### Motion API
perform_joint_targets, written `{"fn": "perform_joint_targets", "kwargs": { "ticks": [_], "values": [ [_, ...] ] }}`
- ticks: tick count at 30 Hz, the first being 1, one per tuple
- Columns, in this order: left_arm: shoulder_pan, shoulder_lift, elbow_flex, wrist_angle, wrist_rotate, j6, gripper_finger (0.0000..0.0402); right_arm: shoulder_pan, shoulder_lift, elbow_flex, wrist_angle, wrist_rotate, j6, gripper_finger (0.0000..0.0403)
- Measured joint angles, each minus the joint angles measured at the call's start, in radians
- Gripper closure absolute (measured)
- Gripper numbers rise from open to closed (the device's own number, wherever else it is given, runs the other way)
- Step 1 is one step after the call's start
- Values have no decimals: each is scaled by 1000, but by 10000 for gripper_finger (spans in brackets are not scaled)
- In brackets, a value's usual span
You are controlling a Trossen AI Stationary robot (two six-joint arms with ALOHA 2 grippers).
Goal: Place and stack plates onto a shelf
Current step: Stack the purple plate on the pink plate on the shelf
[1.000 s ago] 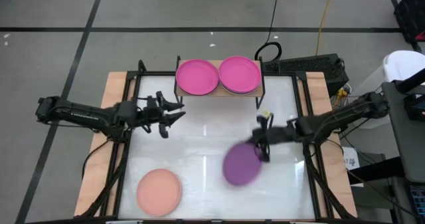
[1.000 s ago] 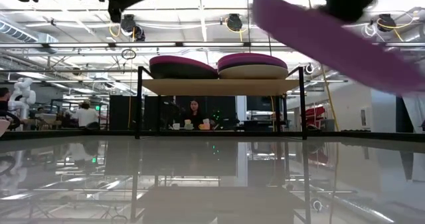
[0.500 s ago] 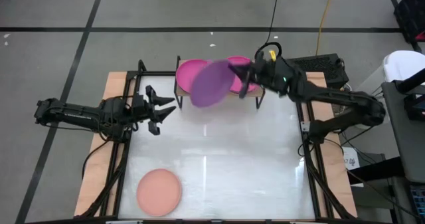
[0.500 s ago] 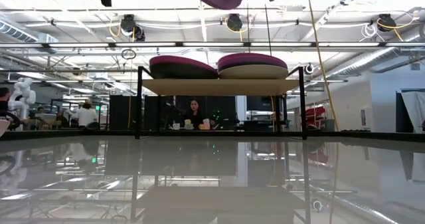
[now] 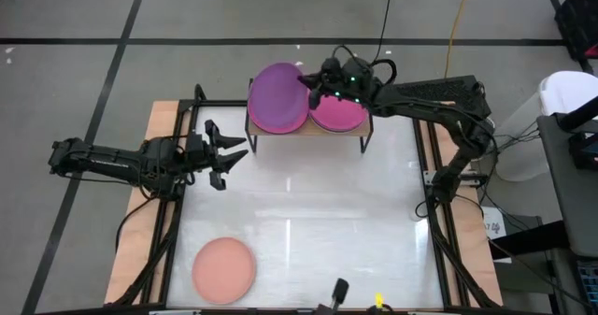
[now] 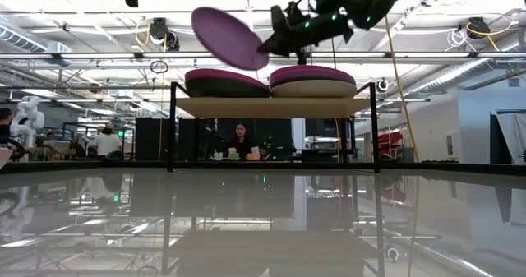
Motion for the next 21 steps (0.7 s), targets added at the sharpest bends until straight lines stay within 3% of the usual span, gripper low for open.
{"fn": "perform_joint_targets", "kwargs": {
  "ticks": [12, 21],
  "values": [
    [0, 0, 0, -2, 0, -3, 241, -1, 78, 1, 24, -17, -1, 397],
    [0, 0, 0, -2, 0, -7, 241, -2, 78, 1, 25, -15, -27, 344]
  ]
}}
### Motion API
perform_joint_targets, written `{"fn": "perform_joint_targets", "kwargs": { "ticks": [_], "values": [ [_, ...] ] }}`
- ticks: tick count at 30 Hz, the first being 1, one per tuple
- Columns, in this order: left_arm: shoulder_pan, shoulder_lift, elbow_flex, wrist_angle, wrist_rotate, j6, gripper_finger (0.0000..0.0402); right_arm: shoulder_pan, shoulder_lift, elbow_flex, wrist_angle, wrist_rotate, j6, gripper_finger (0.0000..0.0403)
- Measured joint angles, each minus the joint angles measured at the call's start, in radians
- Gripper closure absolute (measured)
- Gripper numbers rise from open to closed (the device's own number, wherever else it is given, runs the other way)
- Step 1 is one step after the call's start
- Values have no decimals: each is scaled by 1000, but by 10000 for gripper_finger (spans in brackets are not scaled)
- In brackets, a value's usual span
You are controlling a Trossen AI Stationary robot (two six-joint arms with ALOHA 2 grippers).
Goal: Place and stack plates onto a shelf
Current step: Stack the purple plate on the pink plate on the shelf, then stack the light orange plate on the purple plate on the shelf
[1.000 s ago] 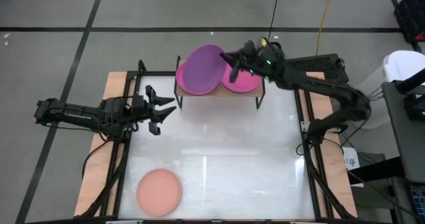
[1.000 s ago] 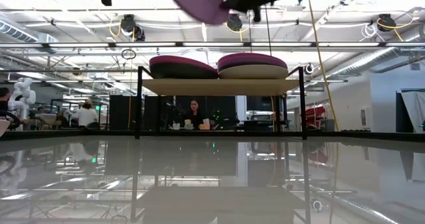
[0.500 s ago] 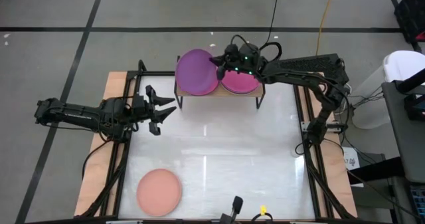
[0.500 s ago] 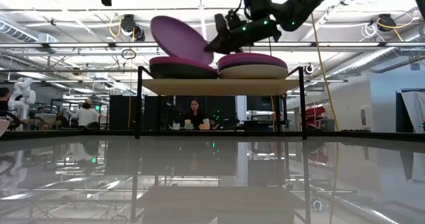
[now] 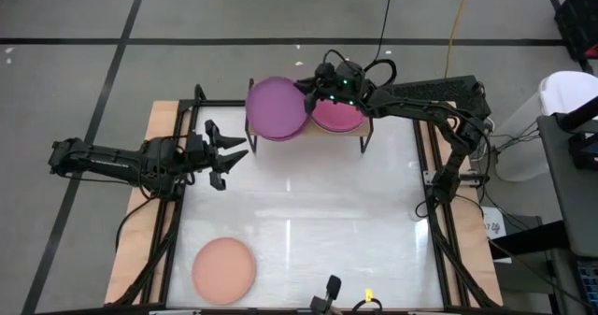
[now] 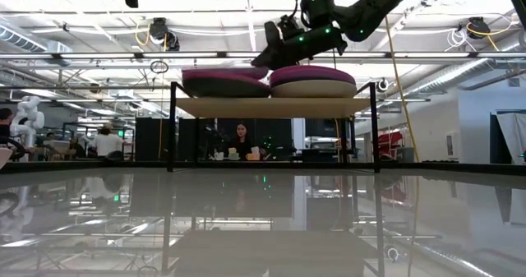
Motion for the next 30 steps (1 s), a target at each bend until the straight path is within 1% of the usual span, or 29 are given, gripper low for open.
{"fn": "perform_joint_targets", "kwargs": {
  "ticks": [4, 7, 8, 10, 13, 15, 20, 22, 24, 26, 28, 30],
  "values": [
    [0, 0, 0, 0, 0, 0, 241, 0, -12, 0, -4, -4, -14, 294],
    [0, 0, 0, -6, 0, -1, 241, 4, -56, 0, -8, -10, -29, 256],
    [0, 0, 0, -14, 0, -2, 241, 6, -76, 0, -8, -27, -31, 246],
    [-1, 0, 0, -35, 0, -6, 241, 8, -130, 0, -17, -108, -40, 231],
    [-4, 0, 0, -81, 0, -28, 241, 20, -230, 0, -70, -241, -75, 221],
    [-5, 0, 0, -116, 0, -46, 241, 36, -308, 0, -143, -294, -113, 222],
    [-8, 6, 1, -222, 0, -93, 241, 112, -502, -9, -385, -293, -234, 230],
    [-16, 26, 19, -296, 0, -113, 241, 156, -570, -46, -446, -293, -264, 231],
    [-28, 60, 48, -384, 0, -139, 241, 206, -630, -114, -453, -293, -271, 231],
    [-46, 110, 91, -457, 0, -163, 241, 252, -689, -203, -435, -293, -269, 230],
    [-68, 166, 135, -563, 1, -179, 241, 299, -741, -306, -393, -284, -273, 230],
    [-94, 232, 181, -648, 23, -191, 241, 345, -788, -427, -320, -243, -275, 230]
  ]
}}
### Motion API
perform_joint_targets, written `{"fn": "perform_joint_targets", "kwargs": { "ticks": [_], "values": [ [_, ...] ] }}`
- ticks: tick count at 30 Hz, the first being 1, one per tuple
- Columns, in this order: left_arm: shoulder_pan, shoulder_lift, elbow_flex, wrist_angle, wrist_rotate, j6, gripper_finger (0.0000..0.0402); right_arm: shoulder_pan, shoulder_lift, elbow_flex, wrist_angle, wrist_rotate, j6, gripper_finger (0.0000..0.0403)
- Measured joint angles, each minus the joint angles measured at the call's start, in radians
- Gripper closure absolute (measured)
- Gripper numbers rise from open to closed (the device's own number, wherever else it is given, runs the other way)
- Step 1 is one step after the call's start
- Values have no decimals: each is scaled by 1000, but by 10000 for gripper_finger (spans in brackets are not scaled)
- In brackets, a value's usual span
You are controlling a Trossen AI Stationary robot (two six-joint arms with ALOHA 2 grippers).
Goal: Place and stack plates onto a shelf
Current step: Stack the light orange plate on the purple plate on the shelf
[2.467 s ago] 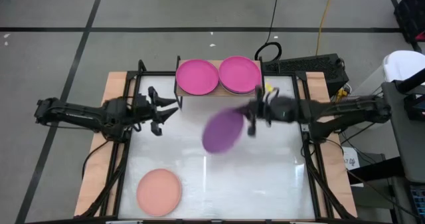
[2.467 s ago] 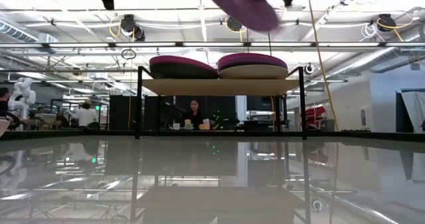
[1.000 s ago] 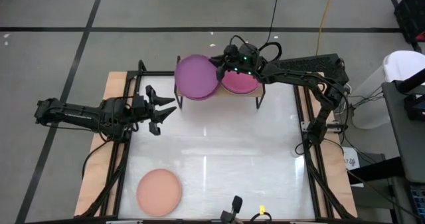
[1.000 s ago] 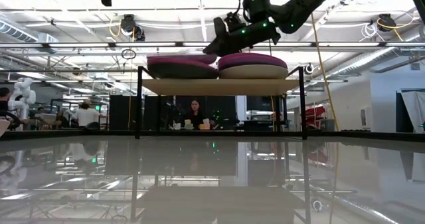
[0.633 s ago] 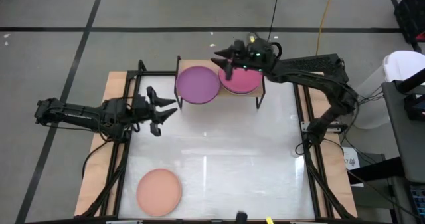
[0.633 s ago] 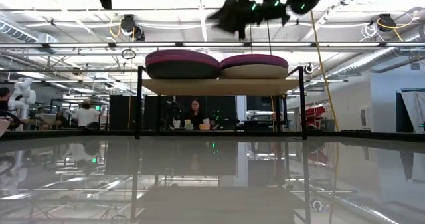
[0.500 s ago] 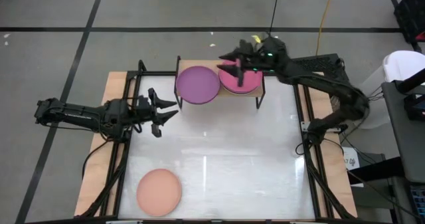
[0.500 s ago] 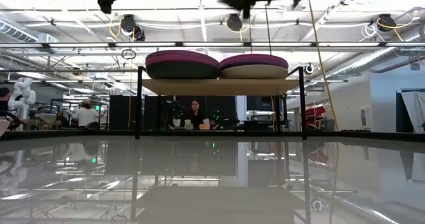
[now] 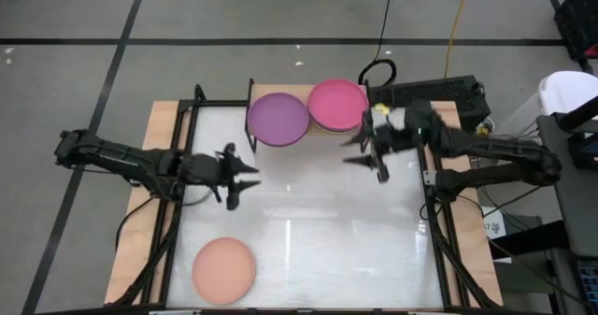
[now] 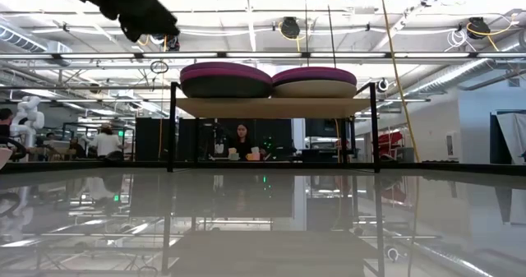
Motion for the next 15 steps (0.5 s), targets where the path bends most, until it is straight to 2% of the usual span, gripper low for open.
{"fn": "perform_joint_targets", "kwargs": {
  "ticks": [3, 8, 12, 15],
  "values": [
    [-43, 97, 48, -111, 77, -26, 241, 64, -44, -183, 168, 59, 14, 230],
    [-127, 252, 71, -199, 246, -119, 241, 154, -69, -429, 485, 154, 31, 230],
    [-201, 344, 72, -210, 367, -172, 241, 196, -69, -548, 683, 236, 31, 229],
    [-259, 384, 72, -212, 398, -187, 241, 202, -69, -590, 742, 271, 30, 229]
  ]
}}
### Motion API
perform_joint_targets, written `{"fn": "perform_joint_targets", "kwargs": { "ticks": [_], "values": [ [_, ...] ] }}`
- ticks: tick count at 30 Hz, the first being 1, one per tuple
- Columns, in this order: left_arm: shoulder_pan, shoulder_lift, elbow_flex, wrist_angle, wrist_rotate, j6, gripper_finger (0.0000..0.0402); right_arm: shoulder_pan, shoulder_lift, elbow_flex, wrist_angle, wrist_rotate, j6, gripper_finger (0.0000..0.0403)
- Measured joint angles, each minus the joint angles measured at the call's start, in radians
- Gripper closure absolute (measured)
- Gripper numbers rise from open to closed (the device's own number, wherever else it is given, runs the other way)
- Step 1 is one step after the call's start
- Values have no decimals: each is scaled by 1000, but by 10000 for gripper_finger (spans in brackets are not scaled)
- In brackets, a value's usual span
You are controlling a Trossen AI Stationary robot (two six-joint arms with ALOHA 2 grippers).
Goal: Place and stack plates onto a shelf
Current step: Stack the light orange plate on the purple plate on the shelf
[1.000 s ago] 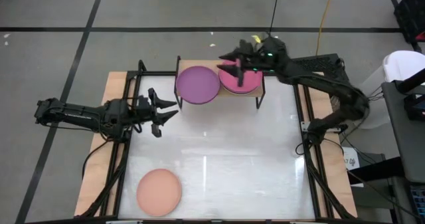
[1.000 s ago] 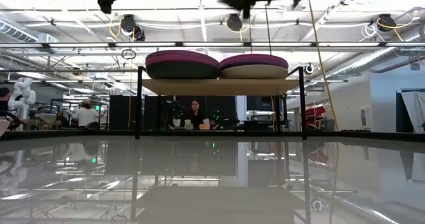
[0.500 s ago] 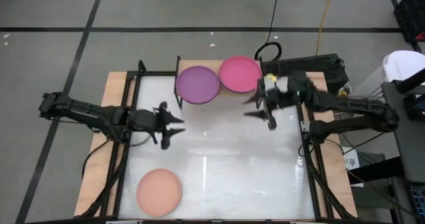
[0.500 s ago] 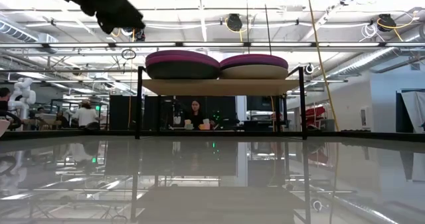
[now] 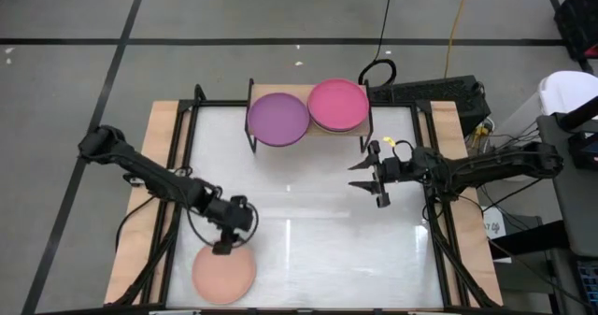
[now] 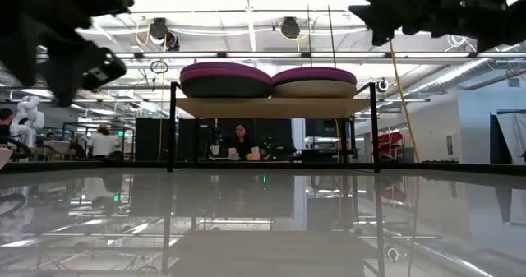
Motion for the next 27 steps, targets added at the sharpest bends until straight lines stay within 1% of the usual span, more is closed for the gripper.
{"fn": "perform_joint_targets", "kwargs": {
  "ticks": [2, 8, 15, 24, 27],
  "values": [
    [-34, 13, 0, -6, -4, 0, 241, 0, 0, -5, 5, 3, 3, 229],
    [-96, 67, 1, -29, -72, 1, 241, 0, 0, -5, 4, 2, 7, 229],
    [-95, 132, 0, -37, -74, 19, 241, 0, 0, -5, -3, 2, 12, 229],
    [-97, 170, 0, -59, -63, 3, 241, 0, 0, -5, -3, 2, 19, 229],
    [-97, 180, 0, -58, -57, 2, 252, 0, 0, -5, -3, 1, 28, 229]
  ]
}}
